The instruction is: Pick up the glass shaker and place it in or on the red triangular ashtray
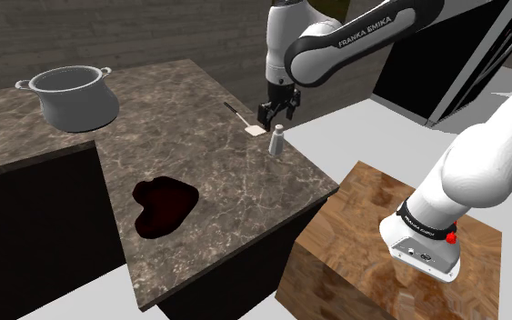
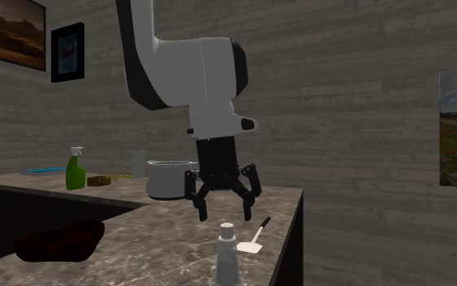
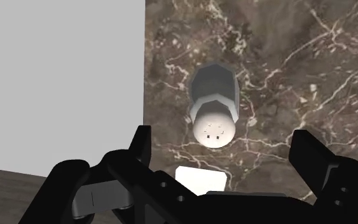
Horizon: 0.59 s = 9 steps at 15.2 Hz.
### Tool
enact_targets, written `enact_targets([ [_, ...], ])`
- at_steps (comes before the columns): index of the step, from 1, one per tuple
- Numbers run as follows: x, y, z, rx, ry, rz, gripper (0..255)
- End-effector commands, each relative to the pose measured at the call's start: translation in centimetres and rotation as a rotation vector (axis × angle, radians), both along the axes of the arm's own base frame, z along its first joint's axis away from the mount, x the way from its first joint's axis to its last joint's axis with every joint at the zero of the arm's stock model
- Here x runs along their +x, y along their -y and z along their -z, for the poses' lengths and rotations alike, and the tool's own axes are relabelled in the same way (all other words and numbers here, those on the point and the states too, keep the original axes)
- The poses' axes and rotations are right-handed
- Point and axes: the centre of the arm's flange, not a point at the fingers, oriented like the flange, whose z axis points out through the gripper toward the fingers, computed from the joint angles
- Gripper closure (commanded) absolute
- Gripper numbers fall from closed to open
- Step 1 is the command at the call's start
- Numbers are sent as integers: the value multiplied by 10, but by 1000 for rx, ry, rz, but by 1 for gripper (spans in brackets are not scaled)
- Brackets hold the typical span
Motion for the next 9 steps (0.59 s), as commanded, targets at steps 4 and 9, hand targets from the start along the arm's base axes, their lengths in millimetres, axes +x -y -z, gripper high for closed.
enact_targets([
  [4, 2, 3, 27, 0, 1, 1, 0],
  [9, 2, 4, 35, 0, 1, 1, 0],
])
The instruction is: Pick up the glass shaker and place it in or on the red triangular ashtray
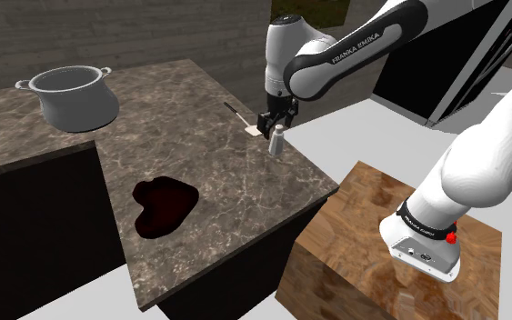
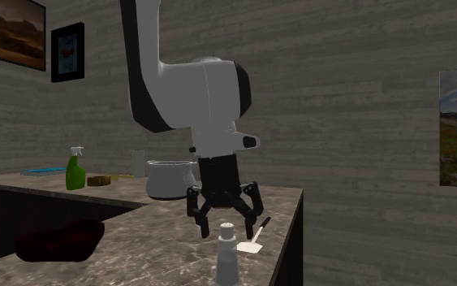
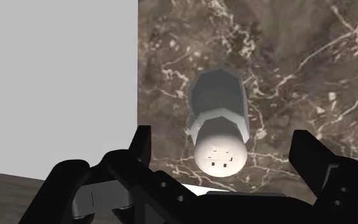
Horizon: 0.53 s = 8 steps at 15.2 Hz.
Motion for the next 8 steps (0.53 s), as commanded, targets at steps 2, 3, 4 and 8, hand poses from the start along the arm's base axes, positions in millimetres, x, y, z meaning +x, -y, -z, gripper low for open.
enact_targets([
  [2, 0, 0, 1, 0, 0, 0, 0],
  [3, 0, 0, 1, 0, 0, 0, 0],
  [4, 0, 0, 1, 0, 0, 0, 0],
  [8, 0, 0, 1, 0, 0, 0, 255],
])
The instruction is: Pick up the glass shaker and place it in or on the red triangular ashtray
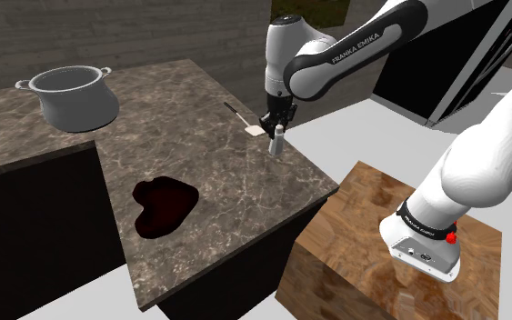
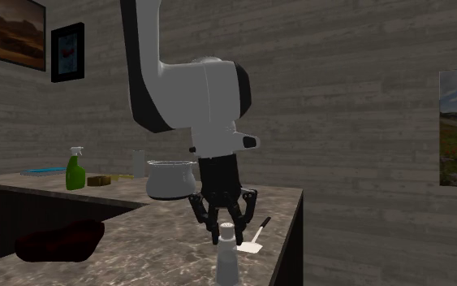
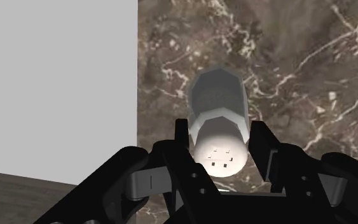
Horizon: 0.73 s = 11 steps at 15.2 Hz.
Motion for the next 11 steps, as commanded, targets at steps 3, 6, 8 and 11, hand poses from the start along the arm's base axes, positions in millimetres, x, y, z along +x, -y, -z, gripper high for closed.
enact_targets([
  [3, 0, 0, 0, 0, -1, 0, 255],
  [6, 0, 0, 0, 0, -1, 0, 255],
  [8, 0, 0, -10, 0, -1, 0, 255],
  [11, 0, 0, -26, 0, -1, 0, 255],
])
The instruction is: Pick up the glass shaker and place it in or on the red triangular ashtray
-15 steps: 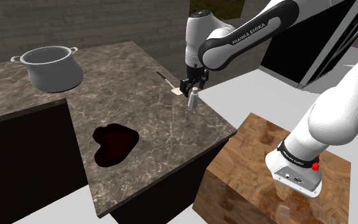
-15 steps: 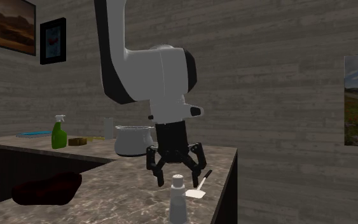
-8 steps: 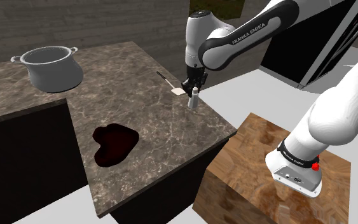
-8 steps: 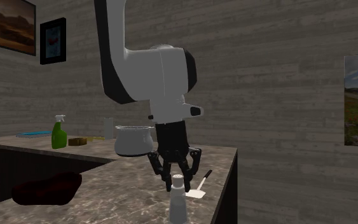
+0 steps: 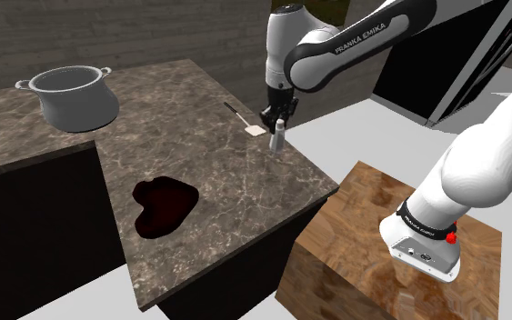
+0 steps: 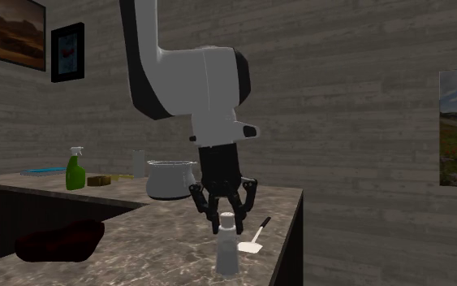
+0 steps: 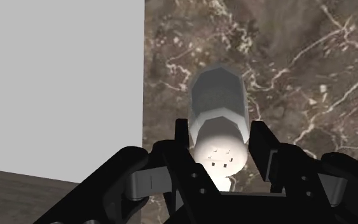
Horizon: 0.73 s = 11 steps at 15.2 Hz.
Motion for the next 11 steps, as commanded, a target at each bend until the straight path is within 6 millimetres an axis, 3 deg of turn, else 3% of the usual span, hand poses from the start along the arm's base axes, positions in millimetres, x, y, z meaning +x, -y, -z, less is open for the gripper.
enact_targets([
  [1, 0, 0, -10, 0, 0, 0, 255],
  [11, 0, 0, -63, 0, 0, 0, 255],
])
